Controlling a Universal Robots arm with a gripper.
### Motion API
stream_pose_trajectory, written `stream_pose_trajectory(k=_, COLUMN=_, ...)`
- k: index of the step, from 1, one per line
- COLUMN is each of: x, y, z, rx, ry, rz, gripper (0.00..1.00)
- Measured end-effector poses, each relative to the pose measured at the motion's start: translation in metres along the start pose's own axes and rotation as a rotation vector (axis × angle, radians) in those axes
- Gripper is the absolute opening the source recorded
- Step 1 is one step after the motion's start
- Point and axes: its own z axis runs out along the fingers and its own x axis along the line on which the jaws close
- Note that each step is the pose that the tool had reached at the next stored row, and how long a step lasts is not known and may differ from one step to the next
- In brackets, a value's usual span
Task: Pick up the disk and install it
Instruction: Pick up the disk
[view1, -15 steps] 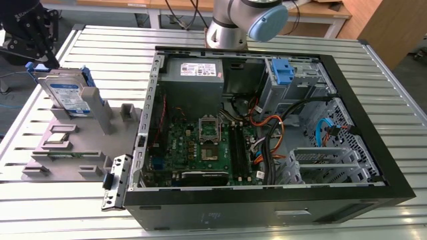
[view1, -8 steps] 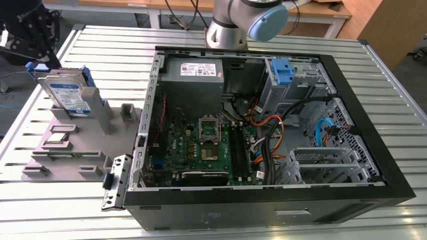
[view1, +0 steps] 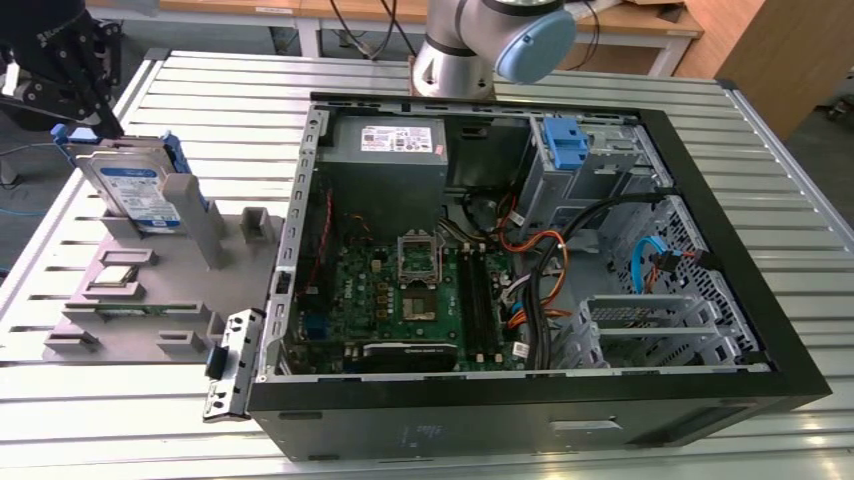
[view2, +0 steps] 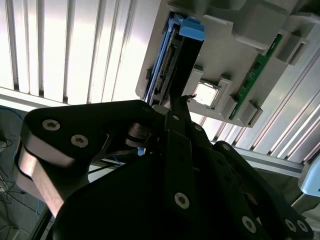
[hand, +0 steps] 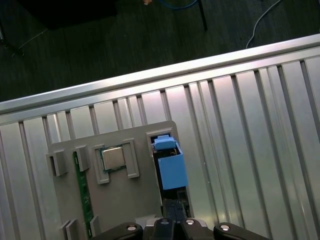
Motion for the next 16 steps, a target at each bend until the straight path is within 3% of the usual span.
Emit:
stream_pose_trajectory(k=8, x=-0.0001, y=0.0000, z=-0.0008, rx=0.0000, ry=-0.0014, rz=0.000, gripper=0.10)
stream_pose_trajectory(k=9, x=0.0000, y=0.0001, z=-0.0009, rx=-0.0010, ry=-0.0042, rz=0.000, gripper=0.10)
stream_pose_trajectory(k=11, x=0.0000, y=0.0000, z=-0.0008, rx=-0.0045, ry=-0.0204, rz=-0.001, gripper=0.10)
stream_pose_trajectory(k=16, x=0.0000, y=0.0000, z=-0.0009, rx=-0.0048, ry=-0.0217, rz=-0.001, gripper=0.10)
